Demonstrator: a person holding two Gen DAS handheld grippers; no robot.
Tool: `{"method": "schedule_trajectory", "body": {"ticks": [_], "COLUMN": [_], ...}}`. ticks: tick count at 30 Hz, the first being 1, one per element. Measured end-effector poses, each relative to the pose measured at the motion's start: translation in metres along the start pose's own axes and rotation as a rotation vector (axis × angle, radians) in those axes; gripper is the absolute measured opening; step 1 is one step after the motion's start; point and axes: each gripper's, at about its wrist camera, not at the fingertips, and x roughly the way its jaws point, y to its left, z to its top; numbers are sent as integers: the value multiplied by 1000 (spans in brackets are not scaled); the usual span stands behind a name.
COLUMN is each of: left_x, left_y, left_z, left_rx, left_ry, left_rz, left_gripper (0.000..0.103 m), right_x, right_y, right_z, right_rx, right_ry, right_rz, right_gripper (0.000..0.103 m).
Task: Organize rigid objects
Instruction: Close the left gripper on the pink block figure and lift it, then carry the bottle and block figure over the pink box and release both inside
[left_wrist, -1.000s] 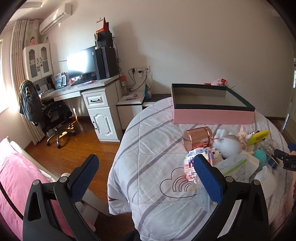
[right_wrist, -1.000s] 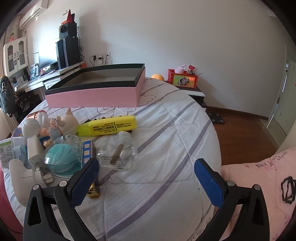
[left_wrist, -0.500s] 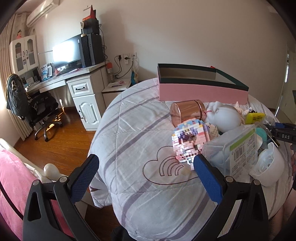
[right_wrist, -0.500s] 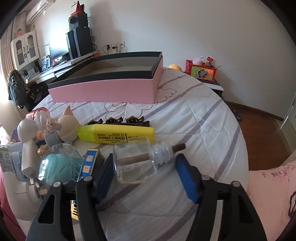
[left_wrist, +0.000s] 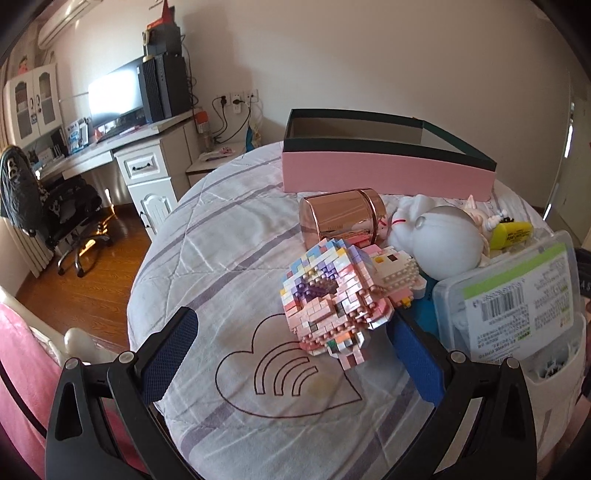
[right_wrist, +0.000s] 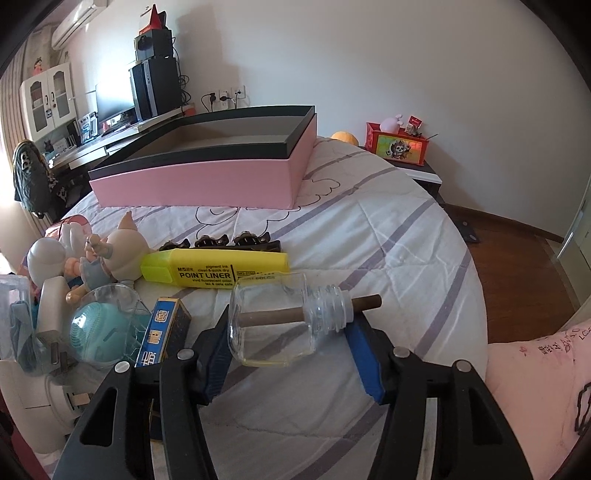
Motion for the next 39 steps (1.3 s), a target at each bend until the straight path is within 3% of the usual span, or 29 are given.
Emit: {"method": "schedule_trajectory", "body": {"ticks": [2, 4, 7, 10, 14, 24, 32, 35, 39], "left_x": [4, 6, 8, 8, 8, -24, -23, 2, 51], "left_y": [0, -2, 0, 6, 7, 1, -32, -45, -55], "left_z": [3, 3, 5, 6, 9, 36, 113, 148, 184], "left_rx": [-12, 7, 14, -2, -5, 26, 138, 173, 186], "left_ry": [8, 6, 8, 5, 4, -100, -188, -163, -72], "left_rz": [-24, -66, -100, -130, -103, -116, -185, -218, -232], "left_gripper": [96, 71, 49, 48, 48, 48, 48, 48, 48], "right_x": [0, 0, -1, -1, -2, -20, -18, -2, 27], "right_y": [0, -1, -1, -1, 0, 14, 33, 44, 58], "right_z": [0, 0, 0, 0, 2, 19, 77, 107, 147], "right_rx": [0, 0, 2, 6, 6, -19, -83, -110, -133], "right_ry": [-2, -4, -6, -6, -10, -70, -125, -121, -103], "right_rz": [1, 4, 13, 16, 14, 46, 86, 106, 125], "right_gripper": [59, 59, 59, 59, 59, 59, 59, 59, 59]}}
